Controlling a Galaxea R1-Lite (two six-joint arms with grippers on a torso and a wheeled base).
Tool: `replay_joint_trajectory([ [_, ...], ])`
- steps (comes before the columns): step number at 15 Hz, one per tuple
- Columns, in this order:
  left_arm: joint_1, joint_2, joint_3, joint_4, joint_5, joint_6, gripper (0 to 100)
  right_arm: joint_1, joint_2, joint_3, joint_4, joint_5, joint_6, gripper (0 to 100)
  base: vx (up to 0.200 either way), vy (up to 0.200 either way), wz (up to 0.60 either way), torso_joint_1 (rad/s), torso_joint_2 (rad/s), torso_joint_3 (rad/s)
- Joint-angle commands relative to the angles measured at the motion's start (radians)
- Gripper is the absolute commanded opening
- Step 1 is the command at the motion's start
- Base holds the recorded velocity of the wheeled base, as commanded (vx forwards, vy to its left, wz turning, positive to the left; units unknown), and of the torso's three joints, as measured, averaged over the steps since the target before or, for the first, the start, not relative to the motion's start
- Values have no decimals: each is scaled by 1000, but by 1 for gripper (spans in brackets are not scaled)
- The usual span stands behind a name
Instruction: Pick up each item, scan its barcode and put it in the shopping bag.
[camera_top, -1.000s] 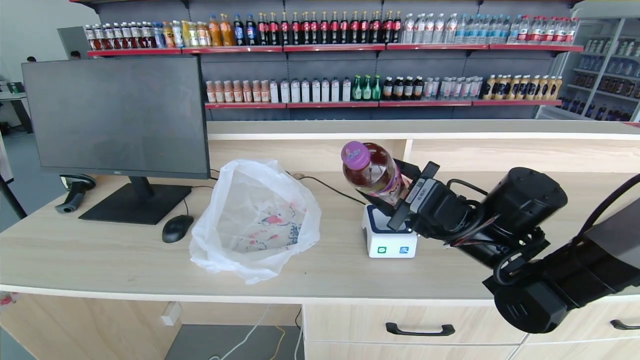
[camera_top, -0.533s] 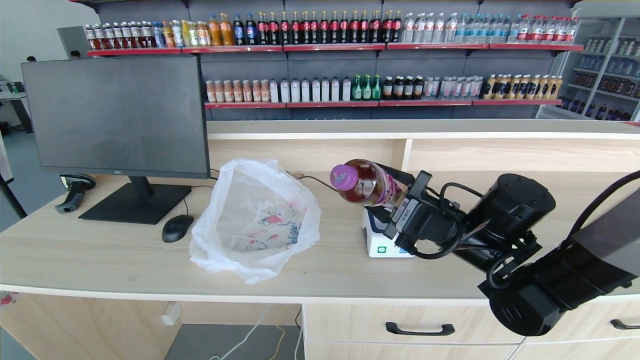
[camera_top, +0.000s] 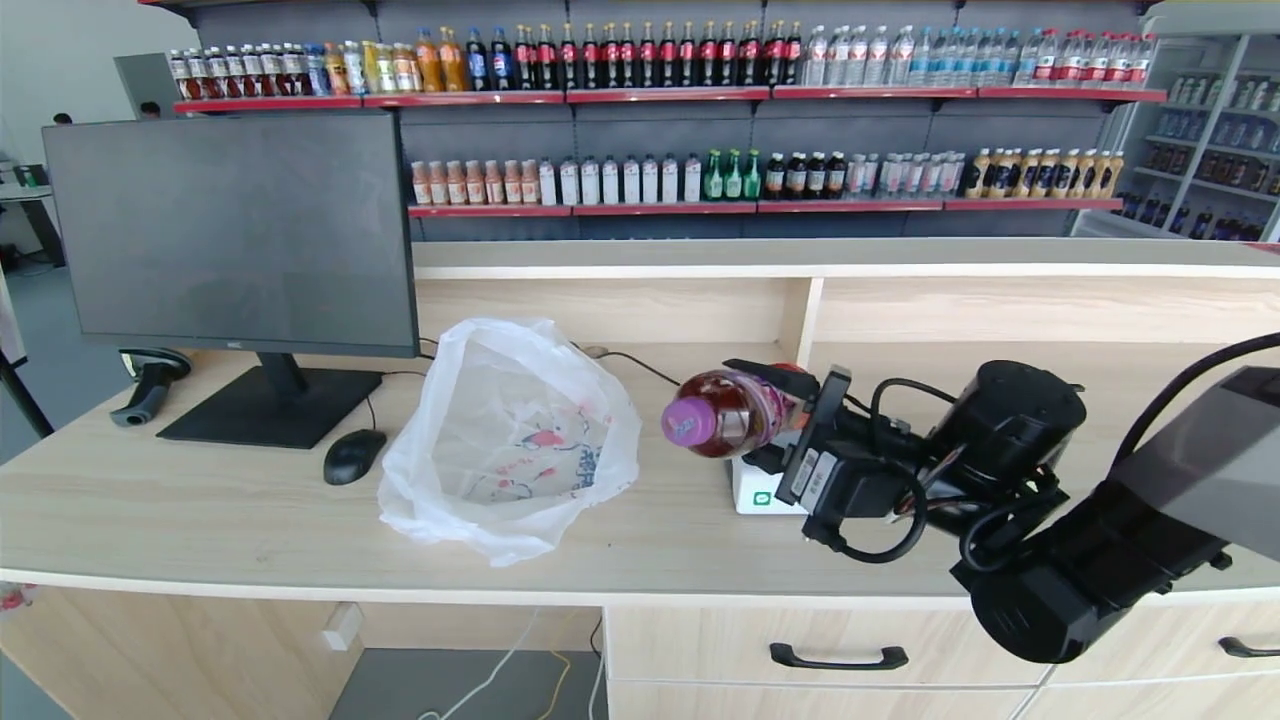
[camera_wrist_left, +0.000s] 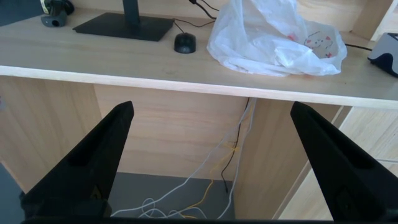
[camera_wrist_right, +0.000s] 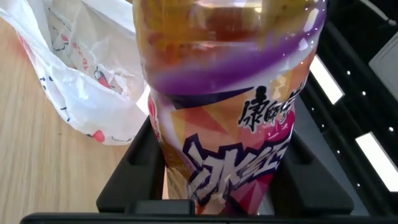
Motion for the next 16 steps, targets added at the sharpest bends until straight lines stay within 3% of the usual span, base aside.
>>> replay_joint_trajectory([
  [1, 0, 0, 0, 0, 0, 0, 100, -18, 20, -1, -1, 20, -18, 0, 0, 0, 0, 0, 0, 0],
  [7, 0, 0, 0, -6, 0, 0, 100, -46, 80, -14, -1, 98, -95, 0, 0, 0, 0, 0, 0, 0],
  [16, 0, 0, 0, -3, 0, 3, 100, -76, 109, -31, -1, 107, -124, 0, 0, 0, 0, 0, 0, 0],
])
